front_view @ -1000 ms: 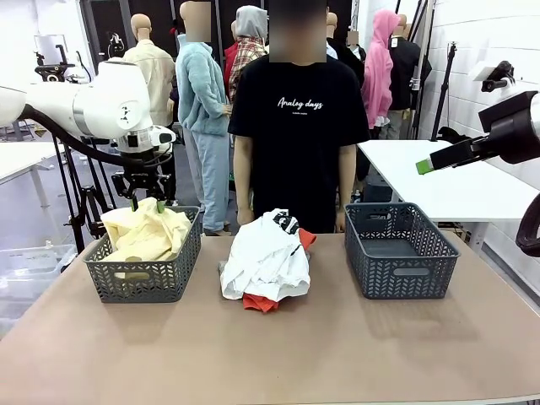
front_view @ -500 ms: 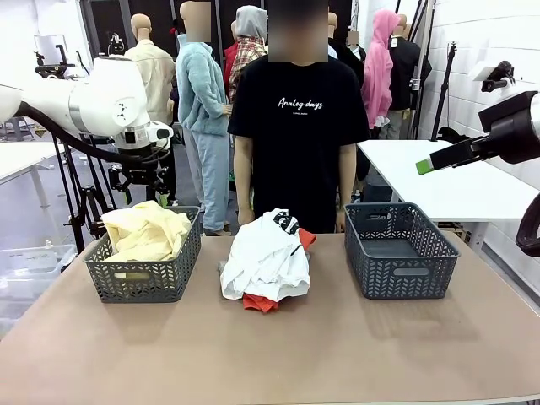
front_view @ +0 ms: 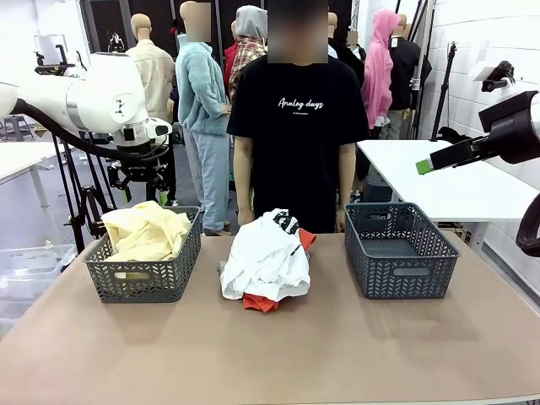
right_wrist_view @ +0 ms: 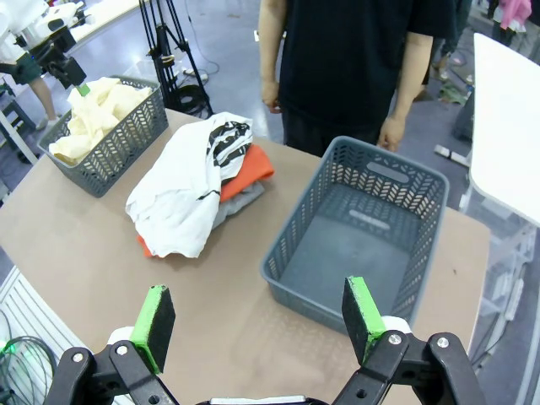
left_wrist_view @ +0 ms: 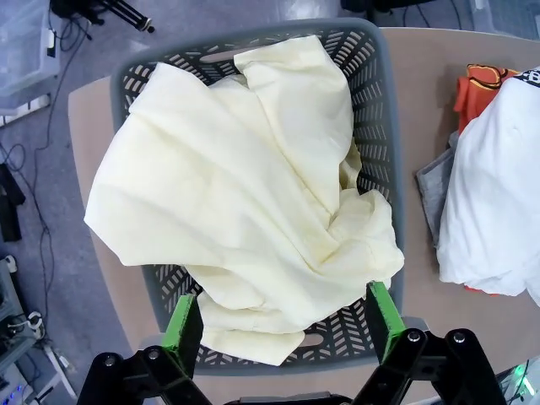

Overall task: Sort the tops and bottoms.
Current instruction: Sort the clothes according to human instructions, then lift clothes from the center of the table with your right hand.

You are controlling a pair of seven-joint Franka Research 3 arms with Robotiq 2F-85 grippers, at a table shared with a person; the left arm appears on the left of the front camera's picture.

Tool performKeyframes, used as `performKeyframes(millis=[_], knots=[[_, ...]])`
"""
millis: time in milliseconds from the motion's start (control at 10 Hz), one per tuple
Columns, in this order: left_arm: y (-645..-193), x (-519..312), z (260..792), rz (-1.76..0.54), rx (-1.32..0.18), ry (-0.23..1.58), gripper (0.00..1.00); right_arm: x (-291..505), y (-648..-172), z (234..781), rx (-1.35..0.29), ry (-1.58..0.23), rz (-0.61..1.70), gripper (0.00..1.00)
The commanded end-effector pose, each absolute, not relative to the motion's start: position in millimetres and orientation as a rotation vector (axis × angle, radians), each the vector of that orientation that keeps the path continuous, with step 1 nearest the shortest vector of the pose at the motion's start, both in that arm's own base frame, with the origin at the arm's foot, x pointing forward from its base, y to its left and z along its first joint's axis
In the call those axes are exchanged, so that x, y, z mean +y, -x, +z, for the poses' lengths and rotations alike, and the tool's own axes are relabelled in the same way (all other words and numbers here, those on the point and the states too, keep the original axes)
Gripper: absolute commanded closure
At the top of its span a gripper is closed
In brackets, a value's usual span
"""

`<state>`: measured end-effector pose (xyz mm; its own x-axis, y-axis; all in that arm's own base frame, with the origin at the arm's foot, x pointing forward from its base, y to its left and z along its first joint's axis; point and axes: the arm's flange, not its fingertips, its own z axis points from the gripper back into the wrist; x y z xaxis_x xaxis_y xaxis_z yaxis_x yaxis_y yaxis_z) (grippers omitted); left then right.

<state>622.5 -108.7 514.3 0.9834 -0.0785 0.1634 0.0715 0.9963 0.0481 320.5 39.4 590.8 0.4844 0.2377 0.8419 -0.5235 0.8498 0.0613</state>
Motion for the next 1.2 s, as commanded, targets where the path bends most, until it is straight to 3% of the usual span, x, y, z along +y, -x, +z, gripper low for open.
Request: performKeyframes(millis=[0,1100], knots=[[-622.8,-107.6,514.7,-0.078,-0.167,-0.044,0.00,39.7,-321.1,589.5,-0.951,-0.341,0.473,0.00],[-622.8,-107.6,514.7,-0.078,-0.167,-0.044,0.00,39.7,-321.1,589.5,-0.951,-0.341,0.473,0.00]])
